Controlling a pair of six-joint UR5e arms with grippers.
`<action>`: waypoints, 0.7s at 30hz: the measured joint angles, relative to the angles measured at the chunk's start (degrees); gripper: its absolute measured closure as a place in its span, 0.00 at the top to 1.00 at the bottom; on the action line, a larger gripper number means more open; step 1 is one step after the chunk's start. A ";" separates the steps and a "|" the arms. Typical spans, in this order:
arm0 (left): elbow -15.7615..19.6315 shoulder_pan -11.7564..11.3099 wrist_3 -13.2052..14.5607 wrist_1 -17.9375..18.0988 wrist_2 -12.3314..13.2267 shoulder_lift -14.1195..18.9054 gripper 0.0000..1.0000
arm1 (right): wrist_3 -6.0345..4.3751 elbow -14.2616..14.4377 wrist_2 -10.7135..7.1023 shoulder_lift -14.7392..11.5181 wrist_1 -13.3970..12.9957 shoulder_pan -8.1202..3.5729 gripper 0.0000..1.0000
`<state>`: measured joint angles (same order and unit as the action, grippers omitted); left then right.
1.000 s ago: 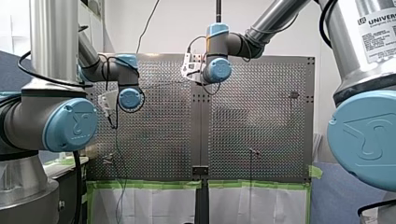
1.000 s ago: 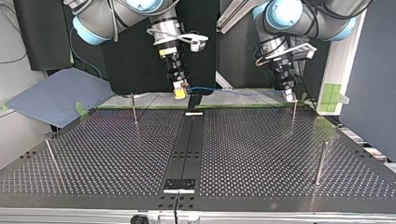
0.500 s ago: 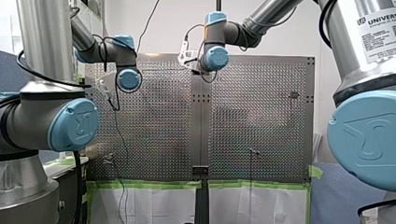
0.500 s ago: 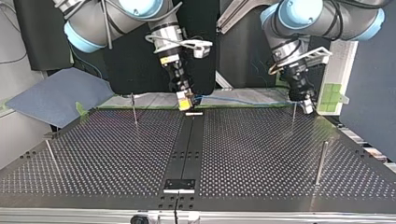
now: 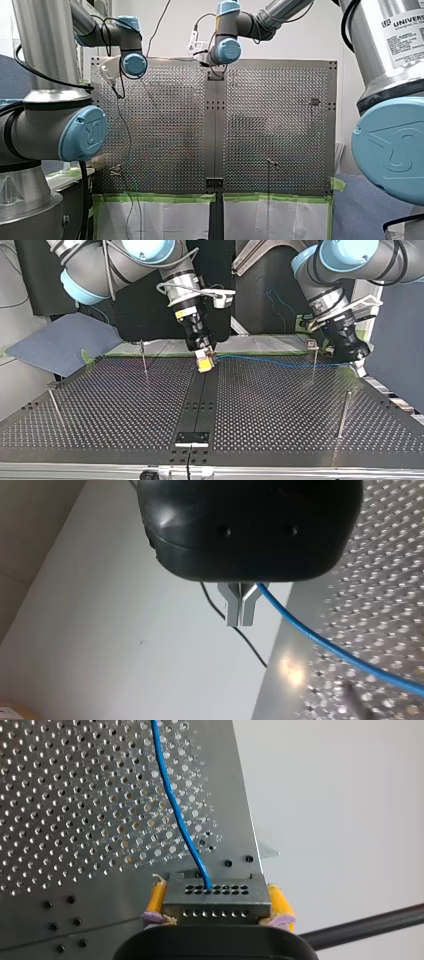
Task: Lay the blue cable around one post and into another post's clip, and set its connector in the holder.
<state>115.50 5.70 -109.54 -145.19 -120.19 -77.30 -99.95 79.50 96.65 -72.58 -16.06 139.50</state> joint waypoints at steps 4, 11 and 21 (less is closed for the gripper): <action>-1.75 -1.58 -1.15 -2.46 2.09 -0.18 0.05 | 0.00 -1.89 -0.25 1.49 1.01 0.28 0.00; -3.14 -5.28 -3.49 -4.94 5.96 -0.72 0.07 | 0.00 -5.43 -0.36 3.95 1.12 0.75 0.00; -4.83 -10.28 -6.40 -5.28 10.97 -3.28 0.07 | 0.00 -10.31 -0.40 7.32 2.81 1.53 0.00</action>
<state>110.67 -4.59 -115.94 -150.48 -109.22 -80.59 -99.95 69.19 96.26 -65.26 -13.25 141.03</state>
